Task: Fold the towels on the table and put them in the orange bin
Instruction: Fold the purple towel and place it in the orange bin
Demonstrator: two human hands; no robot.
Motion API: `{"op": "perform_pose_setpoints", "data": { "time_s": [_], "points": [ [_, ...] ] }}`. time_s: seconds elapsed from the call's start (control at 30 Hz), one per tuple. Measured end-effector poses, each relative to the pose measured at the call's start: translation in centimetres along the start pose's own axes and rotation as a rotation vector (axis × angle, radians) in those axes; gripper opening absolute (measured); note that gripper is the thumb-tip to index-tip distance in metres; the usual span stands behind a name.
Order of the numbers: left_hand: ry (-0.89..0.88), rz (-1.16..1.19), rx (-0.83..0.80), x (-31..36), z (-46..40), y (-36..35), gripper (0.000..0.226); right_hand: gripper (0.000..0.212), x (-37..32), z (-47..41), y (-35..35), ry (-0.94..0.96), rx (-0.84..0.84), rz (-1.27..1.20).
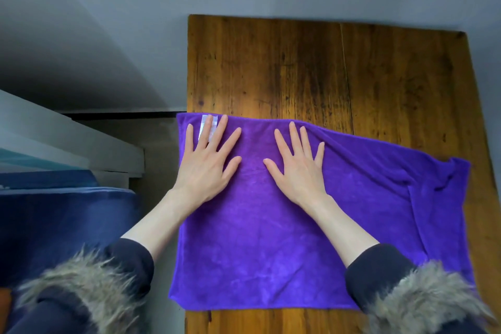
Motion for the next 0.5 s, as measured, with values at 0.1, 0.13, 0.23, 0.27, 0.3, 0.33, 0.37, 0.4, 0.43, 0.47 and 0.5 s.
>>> {"op": "perform_pose_setpoints", "data": {
  "time_s": [0.1,0.13,0.23,0.27,0.3,0.33,0.37,0.4,0.43,0.47,0.5],
  "points": [
    [-0.022,0.022,0.068,2.0,2.1,-0.5,0.056,0.059,0.1,1.4,0.0,0.006,0.062,-0.083],
    [-0.033,0.029,0.069,3.0,2.9,-0.9,0.054,0.058,0.2,2.1,-0.1,0.0,0.079,-0.109],
    [-0.054,0.04,0.032,6.4,5.0,-2.1,0.052,0.056,1.6,5.0,-1.0,-0.024,0.083,-0.171],
    [-0.063,0.037,0.019,7.5,5.4,-2.5,0.052,0.056,2.5,6.1,-1.5,-0.029,0.077,-0.172],
    [-0.075,0.029,0.005,8.6,5.7,-2.8,0.051,0.056,3.5,7.2,-1.9,-0.033,0.073,-0.164],
    [-0.088,0.021,-0.008,9.6,6.0,-3.1,0.051,0.056,4.6,8.2,-2.4,-0.039,0.073,-0.15],
    [-0.098,0.013,-0.021,10.6,6.3,-3.4,0.051,0.057,5.8,9.2,-2.8,-0.045,0.073,-0.136],
    [-0.1,0.009,-0.034,11.5,6.5,-3.7,0.051,0.057,7.0,10.0,-3.2,-0.048,0.073,-0.121],
    [-0.089,0.009,-0.046,12.3,6.8,-4.0,0.051,0.058,8.3,10.8,-3.6,-0.048,0.072,-0.105],
    [-0.063,0.008,-0.054,13.0,6.9,-4.2,0.051,0.058,9.5,11.5,-3.8,-0.043,0.075,-0.09],
    [-0.029,0.008,-0.058,13.5,7.0,-4.3,0.052,0.059,10.7,12.0,-3.9,-0.034,0.079,-0.08]
  ]
}}
Point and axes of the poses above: each hand's wrist, its own z-axis away from the middle knuckle, its own y-axis out of the back of the hand, x = y × z, the point moved 1 cm from there along -z, towards the middle knuckle, and after that the axes turned 8 degrees about -y, right-handed, at the moved point
